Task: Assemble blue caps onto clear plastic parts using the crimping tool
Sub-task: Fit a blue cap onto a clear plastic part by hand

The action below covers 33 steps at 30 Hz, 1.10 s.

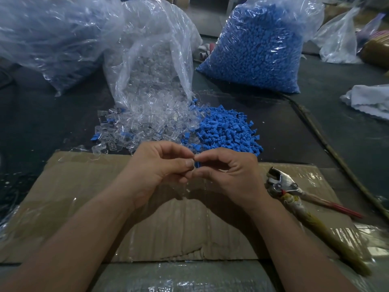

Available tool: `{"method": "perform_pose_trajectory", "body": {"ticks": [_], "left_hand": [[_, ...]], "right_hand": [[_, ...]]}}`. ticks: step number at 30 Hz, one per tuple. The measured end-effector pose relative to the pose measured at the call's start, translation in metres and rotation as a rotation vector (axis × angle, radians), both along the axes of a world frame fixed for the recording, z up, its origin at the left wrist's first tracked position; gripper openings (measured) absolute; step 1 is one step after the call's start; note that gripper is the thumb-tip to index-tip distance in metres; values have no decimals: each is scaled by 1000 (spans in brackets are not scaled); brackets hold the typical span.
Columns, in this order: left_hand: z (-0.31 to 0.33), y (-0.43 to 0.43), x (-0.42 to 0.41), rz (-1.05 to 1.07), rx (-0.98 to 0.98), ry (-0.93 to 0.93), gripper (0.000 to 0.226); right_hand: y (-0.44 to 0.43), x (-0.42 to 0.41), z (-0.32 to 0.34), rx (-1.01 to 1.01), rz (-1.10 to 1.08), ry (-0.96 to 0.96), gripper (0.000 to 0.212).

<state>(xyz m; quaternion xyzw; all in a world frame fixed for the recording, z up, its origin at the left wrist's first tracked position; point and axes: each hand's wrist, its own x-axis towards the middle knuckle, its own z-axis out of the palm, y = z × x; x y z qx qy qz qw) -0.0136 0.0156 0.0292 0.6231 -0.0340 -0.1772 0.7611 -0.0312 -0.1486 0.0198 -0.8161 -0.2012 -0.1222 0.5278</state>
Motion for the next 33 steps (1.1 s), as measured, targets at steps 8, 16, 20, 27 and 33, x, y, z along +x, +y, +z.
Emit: {"method": "perform_pose_trajectory", "body": {"ticks": [8, 16, 20, 27, 33], "left_hand": [[3, -3, -3, -24, 68, 72, 21], [1, -5, -4, 6, 68, 84, 7], [0, -6, -4, 39, 47, 80, 18], [1, -6, -3, 50, 41, 99, 27], [3, -6, -4, 68, 28, 127, 27]], "right_hand": [[0, -1, 0, -97, 26, -68, 29], [0, 2, -3, -99, 4, -131, 25], [1, 3, -3, -85, 2, -151, 25], [3, 2, -4, -95, -1, -173, 22], [3, 2, -4, -106, -8, -179, 22]]}}
